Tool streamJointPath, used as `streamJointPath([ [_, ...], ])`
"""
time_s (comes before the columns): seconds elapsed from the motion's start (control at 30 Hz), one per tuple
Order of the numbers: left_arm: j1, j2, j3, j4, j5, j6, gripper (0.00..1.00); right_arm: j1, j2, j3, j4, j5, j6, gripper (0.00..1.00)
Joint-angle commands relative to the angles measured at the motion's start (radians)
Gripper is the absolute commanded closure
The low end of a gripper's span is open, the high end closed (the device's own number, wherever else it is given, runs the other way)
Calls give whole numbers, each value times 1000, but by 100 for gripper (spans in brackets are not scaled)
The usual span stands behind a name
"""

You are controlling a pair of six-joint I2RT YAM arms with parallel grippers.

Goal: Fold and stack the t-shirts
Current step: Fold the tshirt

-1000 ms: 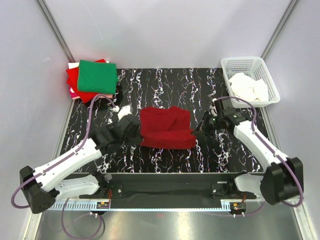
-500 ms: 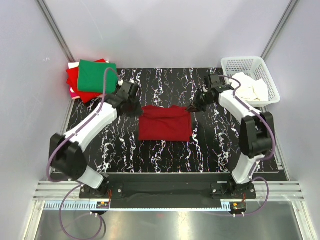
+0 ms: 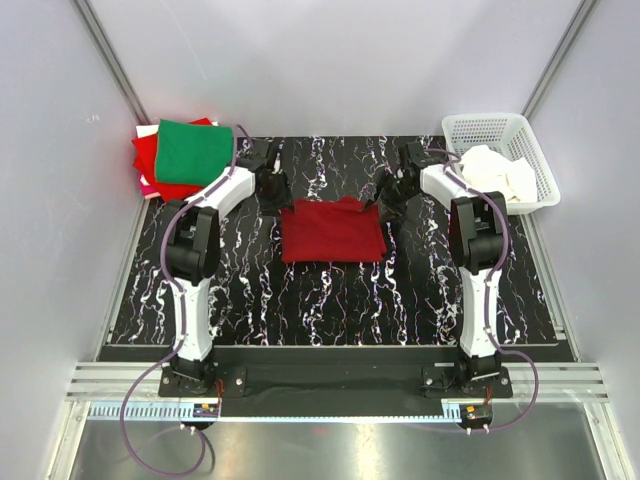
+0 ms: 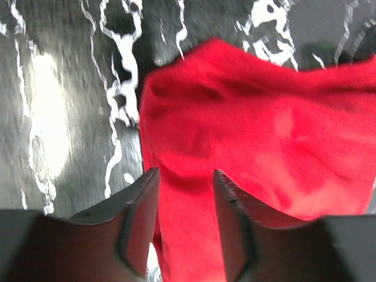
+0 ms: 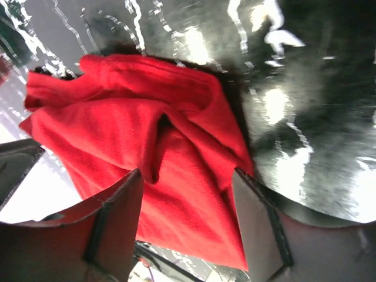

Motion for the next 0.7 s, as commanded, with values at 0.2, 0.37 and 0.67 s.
streamJointPath([
  [0.2,22,-215,-197,123,47,-24,26,-52,-349,-215,-16,217,-90,20],
  [0.37,8,-353,-507,320,81,-134,26,-50,-614,-612,172,118,-41,19],
  [0.67,-131,-398,-728,560,57,-313,40,-47,-891,-1006,347,-10,-42,18],
])
